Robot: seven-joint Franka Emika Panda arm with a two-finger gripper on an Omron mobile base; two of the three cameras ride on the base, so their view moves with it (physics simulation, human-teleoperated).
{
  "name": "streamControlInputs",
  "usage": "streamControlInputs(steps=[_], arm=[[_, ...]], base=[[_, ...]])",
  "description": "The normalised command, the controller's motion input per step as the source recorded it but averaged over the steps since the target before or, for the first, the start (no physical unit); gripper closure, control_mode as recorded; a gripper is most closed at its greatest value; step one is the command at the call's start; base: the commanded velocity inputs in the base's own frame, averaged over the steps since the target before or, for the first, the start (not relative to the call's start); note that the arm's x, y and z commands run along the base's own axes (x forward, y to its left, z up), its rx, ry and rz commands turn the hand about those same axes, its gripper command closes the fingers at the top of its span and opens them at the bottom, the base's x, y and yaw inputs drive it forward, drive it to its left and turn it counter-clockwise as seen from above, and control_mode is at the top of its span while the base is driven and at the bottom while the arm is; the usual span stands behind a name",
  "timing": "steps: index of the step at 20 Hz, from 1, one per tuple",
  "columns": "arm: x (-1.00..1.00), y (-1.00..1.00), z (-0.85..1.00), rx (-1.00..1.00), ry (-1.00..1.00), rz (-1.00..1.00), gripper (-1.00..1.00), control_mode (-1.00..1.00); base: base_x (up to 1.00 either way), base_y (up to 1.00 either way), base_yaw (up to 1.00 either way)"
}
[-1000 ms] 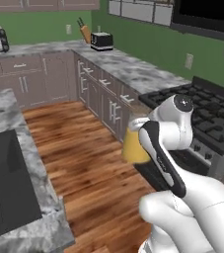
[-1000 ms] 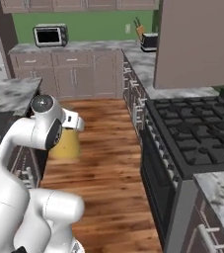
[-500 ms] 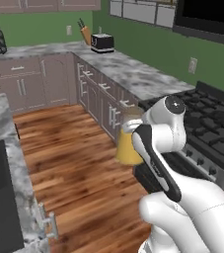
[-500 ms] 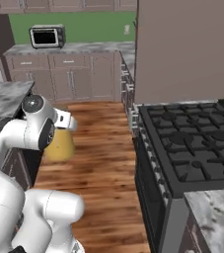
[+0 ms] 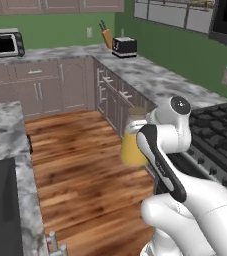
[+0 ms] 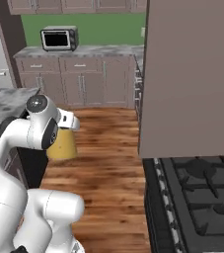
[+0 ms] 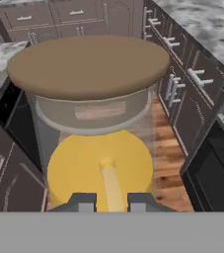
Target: There is a tray on the dining counter. Grab the cup, mug, and pitcher and place them on the tray. The pitcher may be placed next to the tray if it cannot fit the tray.
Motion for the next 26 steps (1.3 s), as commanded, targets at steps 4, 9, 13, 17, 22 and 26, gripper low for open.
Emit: streamControlInputs(steps=[4, 9, 13, 17, 22, 26], arm=[[0.00, 0.00, 0.00, 0.00, 0.00, 0.00, 1.00, 1.00], [0.00, 0.00, 0.00, 0.00, 0.00, 0.00, 1.00, 1.00], [0.00, 0.00, 0.00, 0.00, 0.00, 0.00, 1.00, 1.00], [0.00, 0.00, 0.00, 0.00, 0.00, 0.00, 1.00, 1.00], [0.00, 0.00, 0.00, 0.00, 0.00, 0.00, 1.00, 1.00], [0.00, 0.00, 0.00, 0.00, 0.00, 0.00, 1.00, 1.00]], base=[[0.91, -0.09, 0.21], [0.88, -0.30, 0.02], [1.00, -0.25, 0.00], [1.00, -0.07, 0.00], [1.00, 0.00, 0.00], [1.00, 0.00, 0.00]])
